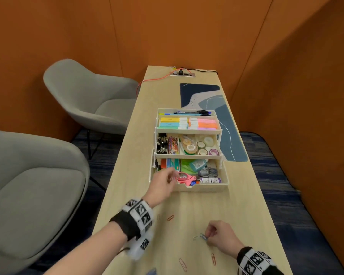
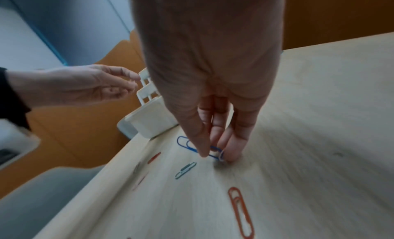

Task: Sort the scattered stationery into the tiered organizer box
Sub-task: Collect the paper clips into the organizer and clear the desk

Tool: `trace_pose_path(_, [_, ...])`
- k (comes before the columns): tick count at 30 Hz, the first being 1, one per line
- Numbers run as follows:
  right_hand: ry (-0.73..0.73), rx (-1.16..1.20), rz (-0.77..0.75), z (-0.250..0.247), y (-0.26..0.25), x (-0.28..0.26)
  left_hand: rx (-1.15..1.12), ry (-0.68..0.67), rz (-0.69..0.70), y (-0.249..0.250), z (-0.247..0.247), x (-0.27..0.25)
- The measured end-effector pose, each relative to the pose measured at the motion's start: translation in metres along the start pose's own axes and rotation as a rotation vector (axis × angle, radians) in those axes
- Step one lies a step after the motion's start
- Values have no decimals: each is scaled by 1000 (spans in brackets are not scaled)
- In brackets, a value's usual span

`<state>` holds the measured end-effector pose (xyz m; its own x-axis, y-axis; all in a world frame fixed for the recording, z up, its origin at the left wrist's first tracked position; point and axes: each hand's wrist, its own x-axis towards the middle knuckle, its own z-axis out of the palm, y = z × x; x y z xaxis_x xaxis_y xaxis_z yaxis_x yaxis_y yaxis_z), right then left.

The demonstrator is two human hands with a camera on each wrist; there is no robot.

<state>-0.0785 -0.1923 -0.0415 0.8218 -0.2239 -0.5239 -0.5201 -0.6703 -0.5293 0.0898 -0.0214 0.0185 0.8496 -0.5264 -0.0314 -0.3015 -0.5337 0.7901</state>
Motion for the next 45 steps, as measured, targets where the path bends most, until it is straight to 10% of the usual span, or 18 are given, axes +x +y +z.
trace_pose_path(11, [117, 678, 58, -39, -41, -2, 131, 117, -191, 22, -29, 122])
trace_pose_path(23, [191, 1025, -84, -116, -179, 123, -250, 245, -204, -3, -60, 41])
trace_pose_path(35, [409, 637, -163, -97, -186, 135, 70, 30, -128, -73, -6, -73])
trace_pose_path(39, [224, 506, -274, -67, -137, 68, 339, -137, 64, -85, 27, -83])
trace_pose_path(45, [-86, -325, -414, 21, -55, 29, 566, -257, 241, -95, 49, -82])
